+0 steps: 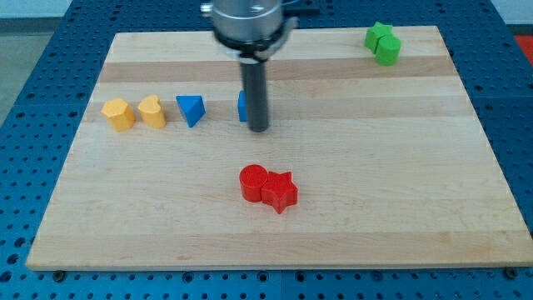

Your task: Push the blue cube towards the blue triangle

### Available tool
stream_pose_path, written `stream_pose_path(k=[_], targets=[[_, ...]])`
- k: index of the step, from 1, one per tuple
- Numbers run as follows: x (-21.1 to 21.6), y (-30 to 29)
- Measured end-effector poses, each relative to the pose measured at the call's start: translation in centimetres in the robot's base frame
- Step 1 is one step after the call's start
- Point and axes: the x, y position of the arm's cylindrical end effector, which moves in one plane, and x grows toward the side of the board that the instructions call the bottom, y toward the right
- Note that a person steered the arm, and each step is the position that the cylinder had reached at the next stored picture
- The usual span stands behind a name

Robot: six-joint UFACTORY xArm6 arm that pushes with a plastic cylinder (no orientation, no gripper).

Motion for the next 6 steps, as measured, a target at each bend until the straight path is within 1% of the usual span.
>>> stream_pose_path(k=[1, 2, 3, 4, 6], targets=[[-3.5, 2.0], [-4.6, 0.7], [-4.2, -2.3], [-4.2, -3.9], [-4.2, -4.6]])
